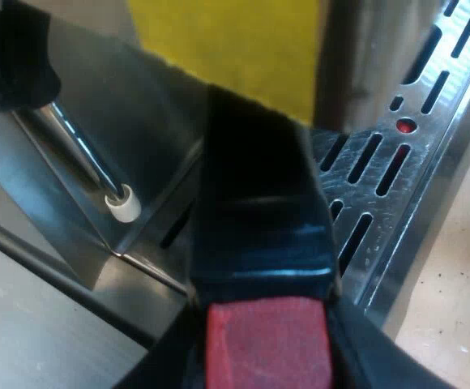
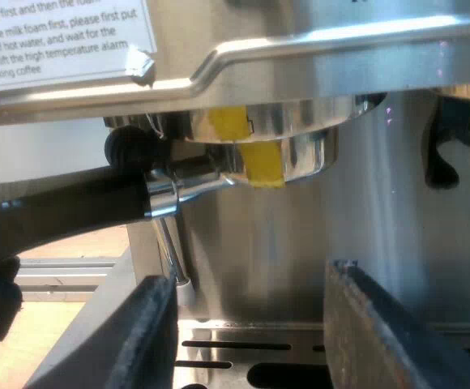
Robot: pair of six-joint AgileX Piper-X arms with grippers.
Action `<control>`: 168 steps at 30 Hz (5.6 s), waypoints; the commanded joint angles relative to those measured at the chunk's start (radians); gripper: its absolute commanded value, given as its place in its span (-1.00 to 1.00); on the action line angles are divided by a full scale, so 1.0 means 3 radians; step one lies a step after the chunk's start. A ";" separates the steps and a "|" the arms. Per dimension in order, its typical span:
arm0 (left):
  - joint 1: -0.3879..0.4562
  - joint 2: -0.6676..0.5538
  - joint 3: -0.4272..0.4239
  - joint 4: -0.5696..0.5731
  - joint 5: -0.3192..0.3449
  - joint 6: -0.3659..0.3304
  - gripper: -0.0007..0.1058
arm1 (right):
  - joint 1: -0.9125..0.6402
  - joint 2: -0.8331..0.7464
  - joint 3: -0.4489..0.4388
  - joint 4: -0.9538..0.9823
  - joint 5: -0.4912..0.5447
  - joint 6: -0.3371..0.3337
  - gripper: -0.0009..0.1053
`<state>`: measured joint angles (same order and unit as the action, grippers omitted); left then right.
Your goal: Put the handle in the coffee machine
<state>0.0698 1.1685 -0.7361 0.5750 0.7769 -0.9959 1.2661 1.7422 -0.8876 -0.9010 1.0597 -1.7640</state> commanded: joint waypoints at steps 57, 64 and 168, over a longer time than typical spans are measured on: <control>-0.0002 -0.0290 -0.0179 -0.0188 0.0686 -0.0404 -0.98 | -0.0784 0.0477 -0.0484 0.0121 -0.0978 -0.0346 -0.29; -0.0002 -0.0290 -0.0179 -0.0188 0.0686 -0.0404 -0.98 | -0.0800 0.0683 -0.0778 0.0121 -0.0591 -0.0324 -0.35; -0.0293 0.0295 -0.0876 0.1789 -0.1024 0.0548 -0.97 | -0.0800 0.0849 -0.1077 -0.1174 -0.0309 -0.0928 -0.35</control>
<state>-0.0104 1.2660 -0.9941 1.0833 0.4702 -0.8347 1.0296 2.0502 -1.1803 -1.1245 0.9778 -2.0489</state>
